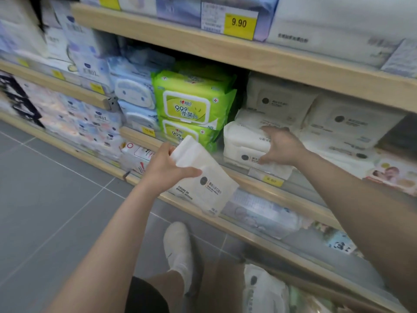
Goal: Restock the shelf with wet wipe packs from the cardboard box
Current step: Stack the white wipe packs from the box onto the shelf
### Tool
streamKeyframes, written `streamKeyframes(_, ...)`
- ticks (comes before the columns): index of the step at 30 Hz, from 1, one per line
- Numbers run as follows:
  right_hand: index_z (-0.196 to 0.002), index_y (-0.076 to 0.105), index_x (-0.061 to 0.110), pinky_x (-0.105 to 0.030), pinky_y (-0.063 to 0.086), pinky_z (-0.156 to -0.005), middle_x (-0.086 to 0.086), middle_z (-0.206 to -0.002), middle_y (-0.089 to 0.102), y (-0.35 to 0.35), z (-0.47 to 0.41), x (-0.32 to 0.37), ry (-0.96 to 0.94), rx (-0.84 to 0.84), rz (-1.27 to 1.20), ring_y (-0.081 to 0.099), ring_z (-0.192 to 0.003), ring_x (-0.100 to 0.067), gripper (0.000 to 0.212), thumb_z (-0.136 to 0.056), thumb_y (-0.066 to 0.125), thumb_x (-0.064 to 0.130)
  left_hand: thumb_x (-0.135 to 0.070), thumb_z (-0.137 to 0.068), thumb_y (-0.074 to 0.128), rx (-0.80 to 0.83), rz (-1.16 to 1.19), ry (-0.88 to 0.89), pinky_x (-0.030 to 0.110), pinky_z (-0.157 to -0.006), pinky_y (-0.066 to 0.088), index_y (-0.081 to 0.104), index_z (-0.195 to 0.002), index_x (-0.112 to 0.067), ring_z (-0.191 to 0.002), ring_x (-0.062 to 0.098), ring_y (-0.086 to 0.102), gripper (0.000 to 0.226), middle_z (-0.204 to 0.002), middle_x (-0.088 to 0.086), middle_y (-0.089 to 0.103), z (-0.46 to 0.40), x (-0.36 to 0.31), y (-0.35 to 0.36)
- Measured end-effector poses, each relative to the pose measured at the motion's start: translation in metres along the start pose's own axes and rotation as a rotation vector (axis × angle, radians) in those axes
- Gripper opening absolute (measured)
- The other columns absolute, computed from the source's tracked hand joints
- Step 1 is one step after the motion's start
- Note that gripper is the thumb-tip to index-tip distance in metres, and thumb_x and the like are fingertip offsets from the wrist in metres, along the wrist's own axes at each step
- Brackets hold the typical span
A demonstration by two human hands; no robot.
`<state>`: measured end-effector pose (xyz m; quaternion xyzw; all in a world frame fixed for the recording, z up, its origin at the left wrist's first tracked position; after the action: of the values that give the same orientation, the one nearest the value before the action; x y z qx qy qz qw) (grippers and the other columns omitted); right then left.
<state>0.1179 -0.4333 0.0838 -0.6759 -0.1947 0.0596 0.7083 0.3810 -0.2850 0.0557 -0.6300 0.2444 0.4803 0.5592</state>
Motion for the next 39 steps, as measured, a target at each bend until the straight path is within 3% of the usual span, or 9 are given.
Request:
streamKeyframes(7,-0.151,0.008,0.014,-0.043,0.005,-0.118,-0.007,-0.159,0.001,0.024,0.007,0.003,-0.103,-0.049,0.299,0.006,-0.145,-0.027,0.097,-0.081,0.056,0.062,-0.047,-0.038,0.081,0.002,-0.026,0.0,0.038,-0.065,0.044,0.044,-0.084,-0.019,-0.078,0.02,0.056,0.065,-0.085,-0.002,0.055,0.004,0.006,-0.002)
streamKeyframes(11,-0.151,0.002,0.015,-0.048,-0.002,-0.118,-0.006,-0.159,-0.008,0.022,-0.004,-0.001,-0.039,0.028,0.386,-0.005,-0.146,-0.023,0.099,-0.082,0.04,0.073,-0.047,-0.038,0.081,0.002,-0.018,-0.01,0.037,-0.066,0.045,0.045,-0.085,-0.019,-0.078,0.019,0.057,0.066,-0.084,-0.002,0.056,0.003,0.003,0.0)
streamKeyframes(16,-0.152,0.002,0.018,-0.042,-0.008,-0.119,-0.003,-0.16,-0.005,0.009,0.031,0.037,-0.256,-0.04,0.111,-0.007,-0.147,-0.017,0.098,-0.081,0.035,0.076,-0.032,-0.05,0.091,0.052,0.036,0.037,0.029,-0.058,0.042,0.046,-0.085,-0.018,-0.07,0.014,0.055,0.059,-0.08,-0.002,0.055,0.013,-0.006,0.005)
streamKeyframes(20,-0.152,0.01,0.027,-0.032,-0.005,-0.119,0.008,-0.159,0.005,0.026,0.089,0.074,-0.389,0.151,-0.116,-0.003,-0.146,-0.008,0.107,-0.07,0.068,0.065,-0.018,-0.058,0.09,0.174,0.112,0.085,0.014,-0.049,0.041,0.049,-0.086,-0.017,-0.063,0.005,0.056,0.05,-0.08,-0.003,0.056,0.025,-0.019,0.024)
streamKeyframes(24,-0.149,0.01,0.04,-0.032,0.023,-0.116,0.017,-0.155,0.021,0.05,0.12,0.048,-0.199,0.367,-0.435,0.025,-0.141,-0.007,0.121,-0.055,0.085,0.053,-0.042,-0.035,0.085,0.344,0.121,0.117,0.026,-0.064,0.049,0.051,-0.09,-0.02,-0.073,0.008,0.061,0.068,-0.087,-0.003,0.061,0.045,-0.041,0.063)
streamKeyframes(28,-0.137,0.034,0.045,-0.039,0.052,-0.094,0.017,-0.125,0.058,0.051,0.16,0.011,-0.055,0.4,-0.695,0.059,-0.112,-0.007,0.103,-0.052,0.091,0.036,-0.045,-0.036,0.084,0.503,0.072,0.189,0.036,-0.075,0.052,0.052,-0.099,-0.016,-0.082,0.012,0.062,0.077,-0.093,-0.002,0.062,0.063,-0.057,0.105)
streamKeyframes(33,-0.136,0.039,0.035,-0.011,0.041,-0.087,0.018,-0.125,0.053,0.029,0.205,-0.043,0.06,0.234,-0.588,0.052,-0.112,-0.003,0.102,-0.05,0.091,0.028,-0.062,-0.04,0.081,0.648,-0.044,0.284,0.033,-0.076,0.045,0.047,-0.087,-0.023,-0.08,0.011,0.056,0.07,-0.086,-0.006,0.057,0.08,-0.071,0.163)
streamKeyframes(36,-0.14,0.035,0.03,-0.017,0.036,-0.094,0.011,-0.135,0.046,0.002,0.218,-0.082,0.133,0.156,-0.495,0.046,-0.122,-0.009,0.103,-0.053,0.091,0.026,-0.073,-0.058,0.066,0.616,0.053,0.334,0.029,-0.087,0.044,0.052,-0.095,-0.026,-0.102,0.007,0.058,0.061,-0.105,-0.012,0.062,0.073,-0.094,0.174)
streamKeyframes(39,-0.146,0.025,0.027,-0.023,0.031,-0.104,0.005,-0.147,0.034,-0.036,0.222,-0.113,0.184,0.092,-0.32,0.035,-0.134,-0.015,0.11,-0.057,0.089,0.03,-0.052,-0.085,0.055,0.35,-0.223,0.515,0.035,-0.095,0.04,0.048,-0.12,-0.022,-0.118,0.015,0.049,0.047,-0.129,-0.001,0.054,0.04,-0.121,0.17)
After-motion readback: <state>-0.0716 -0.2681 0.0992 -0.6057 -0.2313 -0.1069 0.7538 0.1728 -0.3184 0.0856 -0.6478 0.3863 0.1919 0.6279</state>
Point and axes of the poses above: each hand's wrist, its own z-axis away from the middle knuckle, its own y-axis out of the palm, x = y × z, the point moved 8 cm from there along -z, towards the middle knuckle
